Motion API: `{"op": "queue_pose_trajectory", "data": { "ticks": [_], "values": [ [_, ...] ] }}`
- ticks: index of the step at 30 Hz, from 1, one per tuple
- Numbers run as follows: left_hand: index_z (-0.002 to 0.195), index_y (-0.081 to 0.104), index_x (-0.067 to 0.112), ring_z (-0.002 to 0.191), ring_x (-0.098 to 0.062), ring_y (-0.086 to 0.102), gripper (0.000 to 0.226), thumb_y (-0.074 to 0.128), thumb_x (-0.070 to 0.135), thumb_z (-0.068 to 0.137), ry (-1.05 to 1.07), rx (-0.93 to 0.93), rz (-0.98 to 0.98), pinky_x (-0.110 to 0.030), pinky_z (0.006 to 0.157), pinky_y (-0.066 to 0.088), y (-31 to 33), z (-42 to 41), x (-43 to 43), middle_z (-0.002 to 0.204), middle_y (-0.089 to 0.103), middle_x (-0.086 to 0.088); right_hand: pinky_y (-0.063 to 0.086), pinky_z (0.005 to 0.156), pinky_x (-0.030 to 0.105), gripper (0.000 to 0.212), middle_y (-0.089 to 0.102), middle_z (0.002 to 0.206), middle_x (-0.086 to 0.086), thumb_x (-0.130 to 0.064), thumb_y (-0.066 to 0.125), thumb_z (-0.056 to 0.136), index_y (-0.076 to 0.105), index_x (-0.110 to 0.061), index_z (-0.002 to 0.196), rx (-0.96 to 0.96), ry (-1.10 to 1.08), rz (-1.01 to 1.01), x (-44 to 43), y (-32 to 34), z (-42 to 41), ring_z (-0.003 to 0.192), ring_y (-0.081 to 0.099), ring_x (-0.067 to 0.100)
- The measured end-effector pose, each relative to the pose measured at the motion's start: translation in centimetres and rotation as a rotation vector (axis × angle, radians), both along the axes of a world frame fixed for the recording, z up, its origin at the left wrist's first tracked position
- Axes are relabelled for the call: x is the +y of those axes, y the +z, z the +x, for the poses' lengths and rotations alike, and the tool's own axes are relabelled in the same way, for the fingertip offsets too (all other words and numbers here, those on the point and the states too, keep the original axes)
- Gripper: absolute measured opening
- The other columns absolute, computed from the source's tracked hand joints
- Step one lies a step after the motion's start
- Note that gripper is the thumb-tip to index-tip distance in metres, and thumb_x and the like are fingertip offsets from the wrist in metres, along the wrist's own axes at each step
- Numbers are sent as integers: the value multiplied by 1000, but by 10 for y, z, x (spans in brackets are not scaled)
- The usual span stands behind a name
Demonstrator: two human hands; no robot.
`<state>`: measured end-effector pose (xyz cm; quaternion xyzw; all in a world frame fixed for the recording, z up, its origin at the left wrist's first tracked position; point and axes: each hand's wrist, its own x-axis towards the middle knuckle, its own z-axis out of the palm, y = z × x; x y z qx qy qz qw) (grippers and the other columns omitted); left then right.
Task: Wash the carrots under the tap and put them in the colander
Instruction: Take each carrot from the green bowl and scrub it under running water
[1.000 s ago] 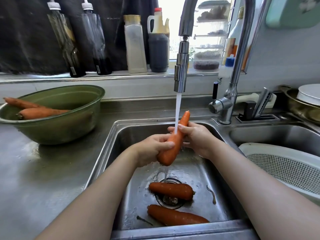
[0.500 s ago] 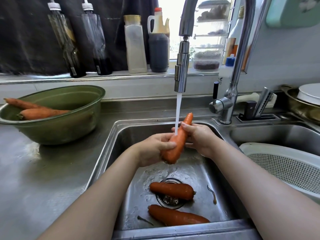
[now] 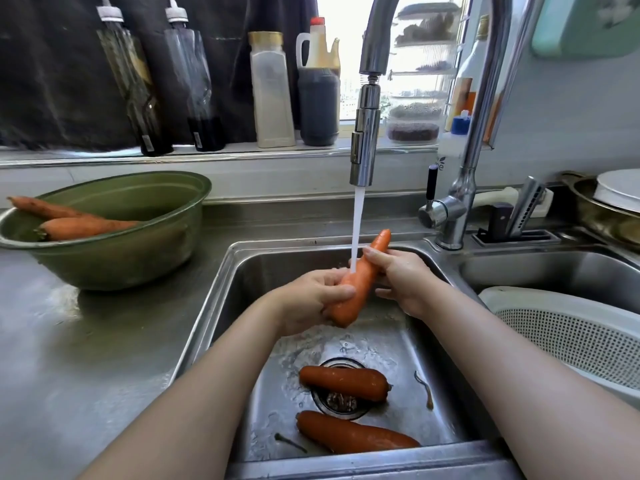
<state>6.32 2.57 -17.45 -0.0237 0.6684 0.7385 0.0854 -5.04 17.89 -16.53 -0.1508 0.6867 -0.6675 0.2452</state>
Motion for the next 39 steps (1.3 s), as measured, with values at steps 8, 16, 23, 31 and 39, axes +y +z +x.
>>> {"op": "queue_pose_trajectory", "data": {
  "ticks": [8,16,23,31,39],
  "values": [
    [122,72,20,88,-24,75,37,64,47,98,366,28,-304,-31,64,60,11,-3,27,106,77,-10,52,97,48,47,75,120,6,-45,70,95,65,-15,131,33,-14,-14,-4,-2,-1,113,69,29],
    [140,56,14,101,-24,71,35,52,16,105,75,-86,98,-39,82,57,10,3,11,117,69,-15,58,78,44,38,80,98,3,-39,70,96,68,-6,116,-173,-100,-62,-4,-3,0,94,74,27],
    [130,67,20,89,-21,75,28,54,25,106,313,-82,193,-35,74,60,11,-4,25,102,79,-6,57,86,49,34,72,120,13,-31,58,104,62,-6,126,-269,-2,-165,-6,5,10,107,70,31],
    [141,59,9,132,-35,55,40,47,15,103,161,-73,384,-52,115,41,13,3,17,141,61,-20,51,91,48,28,70,116,14,-20,45,109,58,-3,127,-383,0,-279,2,12,-1,109,66,31],
    [118,69,9,108,-31,67,27,45,16,107,382,-45,459,-40,90,60,22,-5,34,117,69,-17,54,86,58,50,62,138,23,-40,51,106,52,-4,141,-431,25,-275,0,4,3,118,64,43]
  ]
}}
